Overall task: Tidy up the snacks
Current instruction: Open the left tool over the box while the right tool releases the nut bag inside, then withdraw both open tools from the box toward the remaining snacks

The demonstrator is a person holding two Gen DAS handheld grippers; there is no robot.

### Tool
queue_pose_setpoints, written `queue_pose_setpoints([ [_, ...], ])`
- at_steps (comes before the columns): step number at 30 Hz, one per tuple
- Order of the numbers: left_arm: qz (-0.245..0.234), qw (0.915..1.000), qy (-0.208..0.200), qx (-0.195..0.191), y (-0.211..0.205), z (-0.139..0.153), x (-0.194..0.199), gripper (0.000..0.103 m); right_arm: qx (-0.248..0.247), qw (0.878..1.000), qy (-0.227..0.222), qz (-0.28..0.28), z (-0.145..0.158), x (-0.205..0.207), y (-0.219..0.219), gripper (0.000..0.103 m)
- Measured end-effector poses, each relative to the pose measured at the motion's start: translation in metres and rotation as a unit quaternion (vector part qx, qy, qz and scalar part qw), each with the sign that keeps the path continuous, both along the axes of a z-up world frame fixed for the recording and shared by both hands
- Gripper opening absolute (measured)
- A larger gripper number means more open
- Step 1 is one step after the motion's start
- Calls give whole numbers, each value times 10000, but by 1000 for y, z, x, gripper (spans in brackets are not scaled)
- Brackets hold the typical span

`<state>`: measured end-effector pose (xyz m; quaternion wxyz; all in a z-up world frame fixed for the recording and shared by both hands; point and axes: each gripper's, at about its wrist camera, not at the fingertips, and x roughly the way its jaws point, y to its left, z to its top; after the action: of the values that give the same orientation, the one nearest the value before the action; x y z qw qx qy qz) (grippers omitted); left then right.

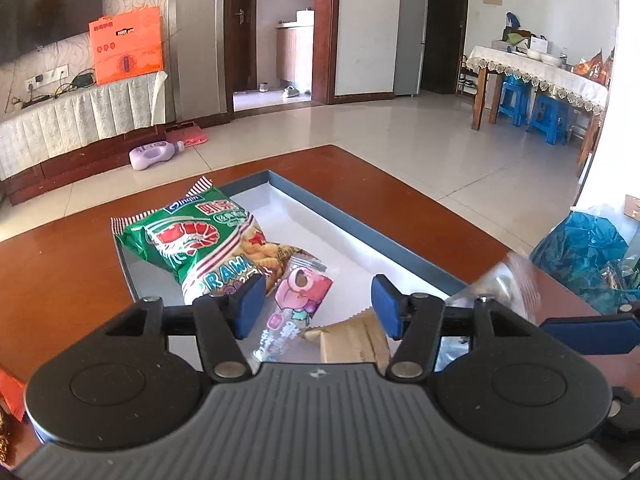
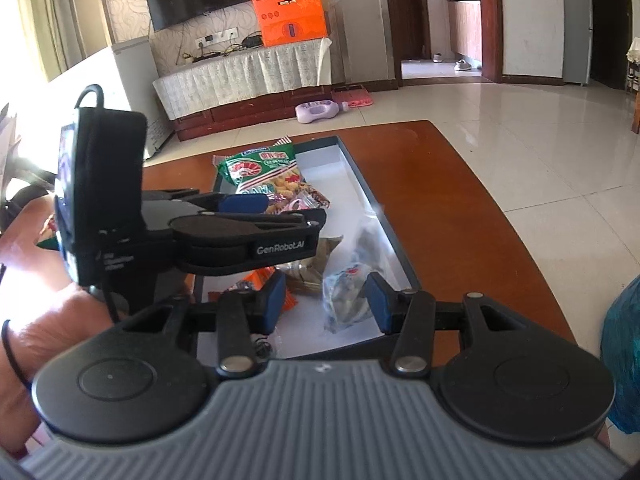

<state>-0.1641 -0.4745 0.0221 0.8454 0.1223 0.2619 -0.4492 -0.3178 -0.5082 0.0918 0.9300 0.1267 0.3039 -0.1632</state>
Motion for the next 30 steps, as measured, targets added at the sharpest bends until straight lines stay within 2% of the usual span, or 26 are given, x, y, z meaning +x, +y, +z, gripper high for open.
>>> queue_pose_setpoints([
  [6, -56, 10000, 37, 71, 3, -5, -3, 68, 40, 10000, 53, -43, -4, 1, -1, 48],
  [11, 27, 9999, 62, -116, 17, 2, -5, 68, 72, 9999, -67, -78, -2, 0, 0, 48],
  [15, 101, 9996, -107, -241, 35, 12, -8, 68, 76, 9998, -185, -72, -2, 1, 3, 48],
  [22, 359, 9987, -327, -151, 78, 22, -11, 68, 113, 9992, -395, 20, 3, 8, 15, 48],
  [30, 921, 9943, -540, -17, 153, 37, 4, 68, 49, 9958, -659, 636, 9, 31, 57, 49],
])
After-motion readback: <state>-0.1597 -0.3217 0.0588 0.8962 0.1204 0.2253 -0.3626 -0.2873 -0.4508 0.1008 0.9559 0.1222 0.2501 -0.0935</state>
